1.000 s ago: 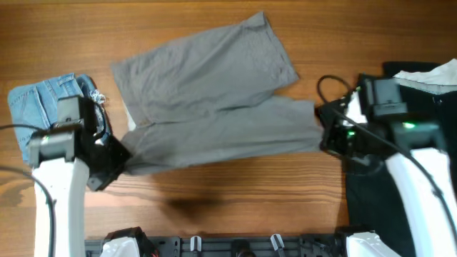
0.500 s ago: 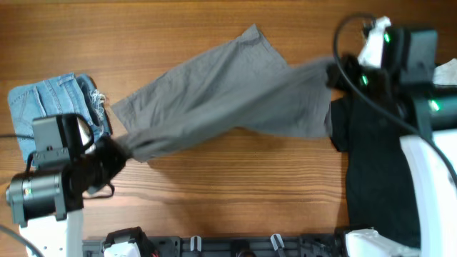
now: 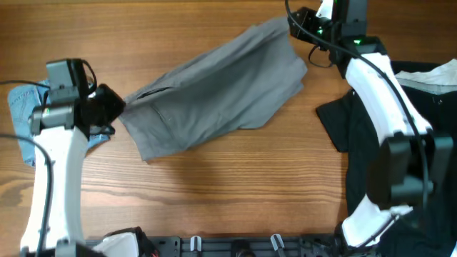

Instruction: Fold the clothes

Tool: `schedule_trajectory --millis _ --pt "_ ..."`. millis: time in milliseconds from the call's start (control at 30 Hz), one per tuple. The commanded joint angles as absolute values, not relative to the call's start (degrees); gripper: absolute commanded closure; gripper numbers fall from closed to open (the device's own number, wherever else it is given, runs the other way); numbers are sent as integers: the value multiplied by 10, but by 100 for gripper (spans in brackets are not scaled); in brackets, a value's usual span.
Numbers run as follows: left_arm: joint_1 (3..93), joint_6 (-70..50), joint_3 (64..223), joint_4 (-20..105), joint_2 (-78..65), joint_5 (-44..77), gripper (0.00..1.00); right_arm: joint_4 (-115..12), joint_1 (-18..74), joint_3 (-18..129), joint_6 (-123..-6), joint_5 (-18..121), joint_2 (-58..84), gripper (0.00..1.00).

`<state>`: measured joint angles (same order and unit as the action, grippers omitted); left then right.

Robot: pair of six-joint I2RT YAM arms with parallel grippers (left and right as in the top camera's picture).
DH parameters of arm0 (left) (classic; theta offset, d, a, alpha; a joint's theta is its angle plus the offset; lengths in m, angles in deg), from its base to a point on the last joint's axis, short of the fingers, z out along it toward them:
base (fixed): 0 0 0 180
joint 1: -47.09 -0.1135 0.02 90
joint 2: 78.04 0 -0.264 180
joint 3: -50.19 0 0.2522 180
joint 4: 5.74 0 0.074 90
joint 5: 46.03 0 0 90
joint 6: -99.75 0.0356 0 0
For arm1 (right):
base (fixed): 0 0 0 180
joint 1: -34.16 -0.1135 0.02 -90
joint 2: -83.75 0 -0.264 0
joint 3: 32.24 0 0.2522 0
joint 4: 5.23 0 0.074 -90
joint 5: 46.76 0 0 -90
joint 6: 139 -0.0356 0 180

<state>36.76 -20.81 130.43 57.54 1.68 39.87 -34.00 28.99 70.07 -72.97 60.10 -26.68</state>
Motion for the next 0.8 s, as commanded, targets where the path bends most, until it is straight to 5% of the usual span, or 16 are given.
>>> schedule_trajectory --millis 0,167,267,333,400,433,467,533,700,767 --pt "363 -189 1308 557 60 426 32 -356 299 714 -715 605 -298 0" --pt "363 -159 1308 571 50 421 26 -497 302 714 -593 577 -282 0" --pt "368 -154 1308 598 45 376 31 -580 304 711 -593 512 -286 1" --pt "378 -131 1302 607 49 365 37 -592 304 697 -595 487 -286 12" --pt "399 -109 1280 605 57 365 58 -577 304 674 -595 485 -286 33" --pt "406 -106 1271 603 62 365 66 -566 304 665 -595 486 -286 36" --pt "416 -105 1257 599 69 365 72 -549 304 654 -594 491 -287 33" --pt "429 -106 1232 586 83 365 71 -520 304 636 -565 537 -291 0" --pt "441 -117 1206 576 124 365 61 -513 304 617 -549 618 -331 0" --pt "440 -117 1204 568 136 366 62 -514 303 617 -539 676 -341 18"
